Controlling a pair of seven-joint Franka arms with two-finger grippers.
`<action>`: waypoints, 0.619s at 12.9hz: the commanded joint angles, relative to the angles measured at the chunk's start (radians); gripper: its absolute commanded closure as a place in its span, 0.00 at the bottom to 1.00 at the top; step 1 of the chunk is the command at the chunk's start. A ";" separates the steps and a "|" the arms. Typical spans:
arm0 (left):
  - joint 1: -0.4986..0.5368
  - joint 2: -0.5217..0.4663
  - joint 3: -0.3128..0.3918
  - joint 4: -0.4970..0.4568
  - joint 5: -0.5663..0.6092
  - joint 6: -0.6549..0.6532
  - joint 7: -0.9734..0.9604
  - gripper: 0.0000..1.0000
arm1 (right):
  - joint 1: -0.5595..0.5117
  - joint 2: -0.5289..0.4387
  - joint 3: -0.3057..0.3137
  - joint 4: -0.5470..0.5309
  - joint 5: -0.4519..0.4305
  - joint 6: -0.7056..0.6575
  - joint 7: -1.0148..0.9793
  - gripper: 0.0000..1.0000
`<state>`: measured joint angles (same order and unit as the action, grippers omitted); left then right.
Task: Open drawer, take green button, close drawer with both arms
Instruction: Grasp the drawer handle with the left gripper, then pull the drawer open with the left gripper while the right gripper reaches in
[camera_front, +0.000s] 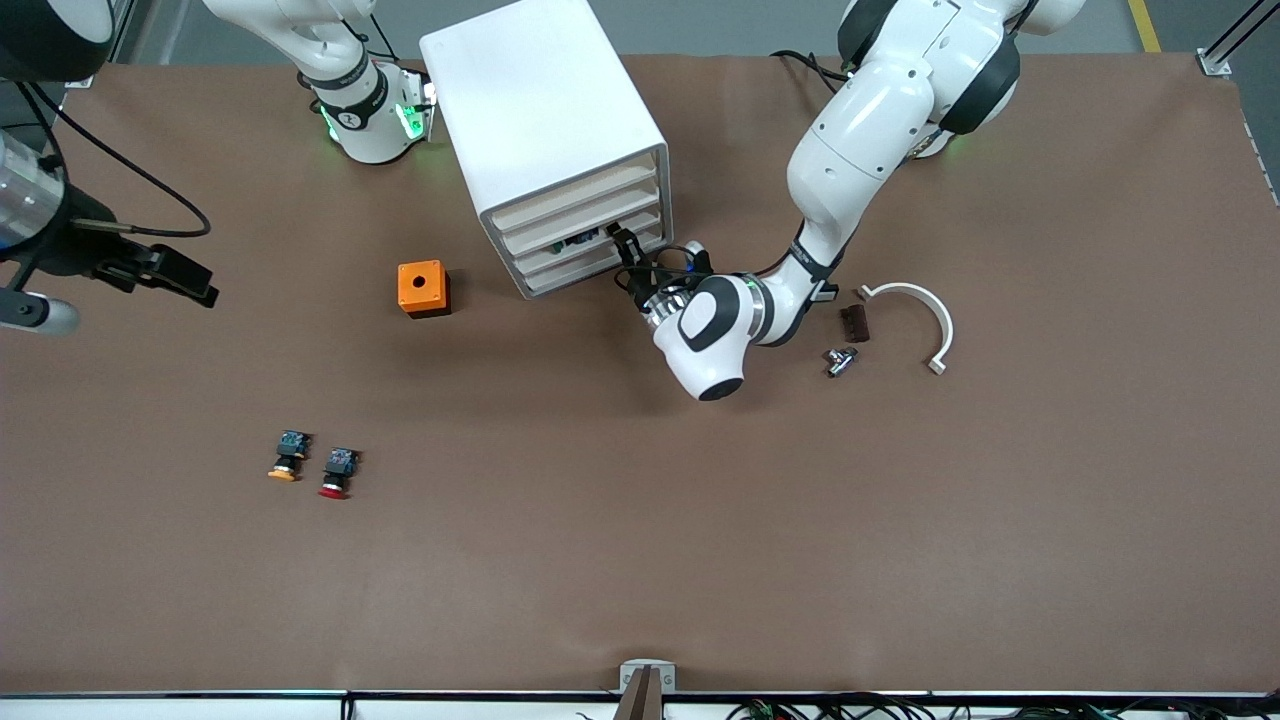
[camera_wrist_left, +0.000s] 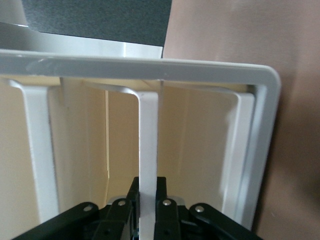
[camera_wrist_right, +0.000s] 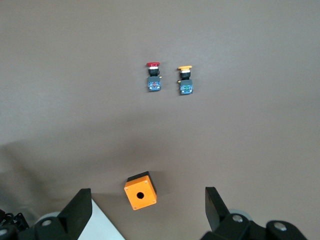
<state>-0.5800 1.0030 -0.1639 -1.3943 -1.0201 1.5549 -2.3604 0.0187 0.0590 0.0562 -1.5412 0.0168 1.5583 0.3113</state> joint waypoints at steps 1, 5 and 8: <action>0.054 0.011 0.018 0.098 0.012 -0.015 0.016 1.00 | -0.002 0.034 0.049 0.009 0.011 0.006 0.135 0.00; 0.095 0.014 0.079 0.130 0.008 0.017 0.180 0.97 | -0.003 0.070 0.150 0.010 0.032 0.032 0.338 0.00; 0.097 0.014 0.090 0.126 0.012 0.059 0.224 0.34 | -0.003 0.129 0.278 0.009 0.037 0.072 0.570 0.00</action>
<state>-0.4739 1.0035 -0.0803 -1.2981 -1.0011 1.5950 -2.1673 0.0232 0.1491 0.2641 -1.5419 0.0405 1.6151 0.7618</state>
